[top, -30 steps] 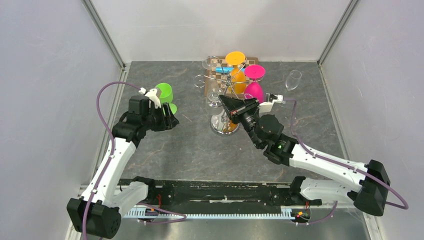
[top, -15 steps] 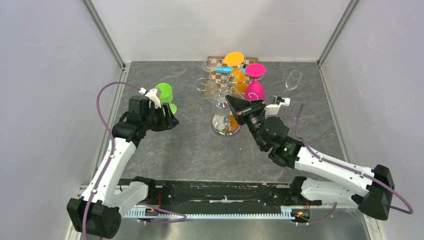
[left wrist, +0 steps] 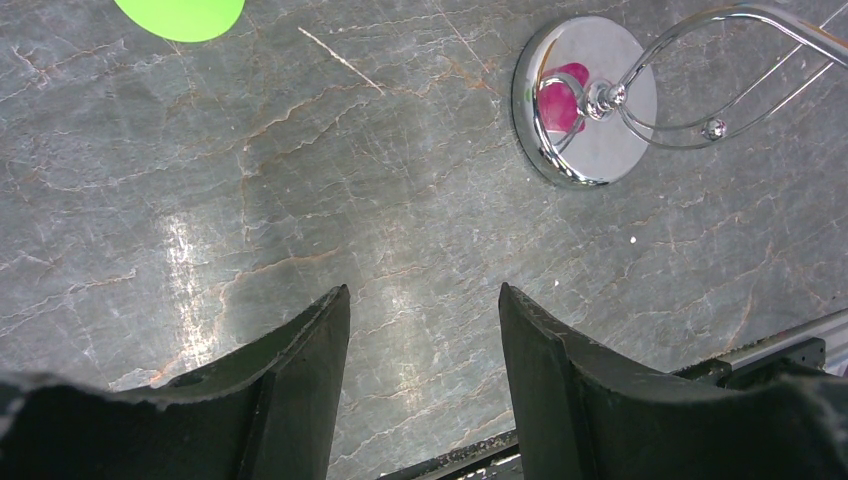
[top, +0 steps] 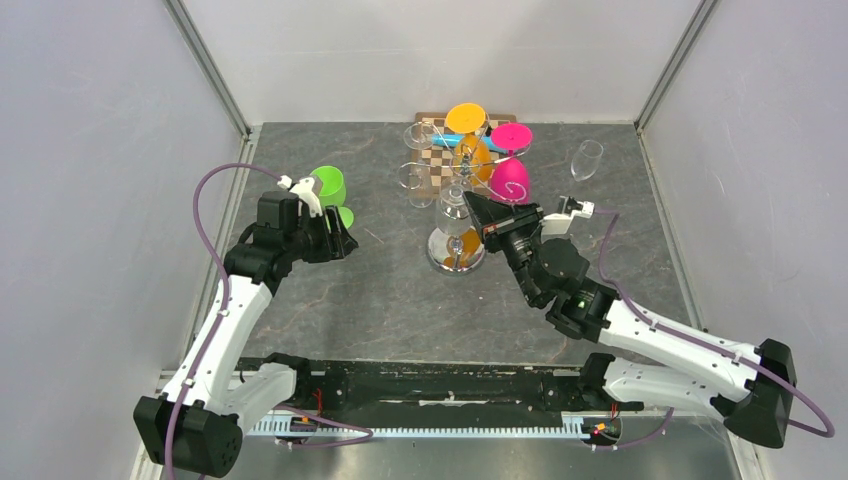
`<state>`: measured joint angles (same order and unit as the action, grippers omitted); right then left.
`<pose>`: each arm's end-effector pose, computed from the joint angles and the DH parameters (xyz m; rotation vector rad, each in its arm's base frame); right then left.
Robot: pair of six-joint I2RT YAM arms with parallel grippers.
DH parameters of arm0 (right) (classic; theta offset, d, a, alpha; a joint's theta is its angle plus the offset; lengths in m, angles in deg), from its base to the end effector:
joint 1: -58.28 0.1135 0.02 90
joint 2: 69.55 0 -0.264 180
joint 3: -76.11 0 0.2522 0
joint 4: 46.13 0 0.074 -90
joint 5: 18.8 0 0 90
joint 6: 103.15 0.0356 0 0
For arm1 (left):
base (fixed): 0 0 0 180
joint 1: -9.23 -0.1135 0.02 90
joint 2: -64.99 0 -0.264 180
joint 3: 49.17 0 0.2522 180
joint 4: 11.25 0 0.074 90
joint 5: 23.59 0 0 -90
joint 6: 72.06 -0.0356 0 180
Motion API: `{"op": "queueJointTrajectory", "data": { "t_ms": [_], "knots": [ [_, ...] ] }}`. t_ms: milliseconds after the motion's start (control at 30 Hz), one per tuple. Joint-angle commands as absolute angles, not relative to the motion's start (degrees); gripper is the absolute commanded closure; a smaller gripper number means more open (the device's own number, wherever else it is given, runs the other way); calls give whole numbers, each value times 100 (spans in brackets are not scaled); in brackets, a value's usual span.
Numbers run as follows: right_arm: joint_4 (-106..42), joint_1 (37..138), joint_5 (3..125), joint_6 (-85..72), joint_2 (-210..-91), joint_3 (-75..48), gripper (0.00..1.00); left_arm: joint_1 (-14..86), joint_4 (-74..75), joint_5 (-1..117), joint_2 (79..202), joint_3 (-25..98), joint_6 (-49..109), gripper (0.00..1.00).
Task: Take the wine glass off the wine glass rack
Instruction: Pick up the wine glass from the wine rack.
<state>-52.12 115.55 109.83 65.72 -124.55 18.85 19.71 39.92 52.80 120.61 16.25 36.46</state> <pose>0.1384 0.1742 0.3543 0.8867 1.3734 1.4257 0.1961 -0.0448 0.3025 -0.0379 2.3260 -0.5312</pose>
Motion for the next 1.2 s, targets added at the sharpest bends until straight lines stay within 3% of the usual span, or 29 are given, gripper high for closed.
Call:
{"op": "queueJointTrajectory", "data": {
  "t_ms": [0, 733, 1167],
  "knots": [
    [-5645, 11549, 11515, 6506, -12223, 1788, 100, 2004, 3916, 5314, 12039, 1649, 3391, 37],
    [-5059, 11469, 12014, 6276, -11664, 2106, 100, 2028, 3925, 5331, 12033, 1662, 3366, 37],
    [-5057, 11446, 11694, 6324, -11149, 2614, 100, 2031, 3925, 5329, 12028, 1676, 3362, 37]
  ]
}}
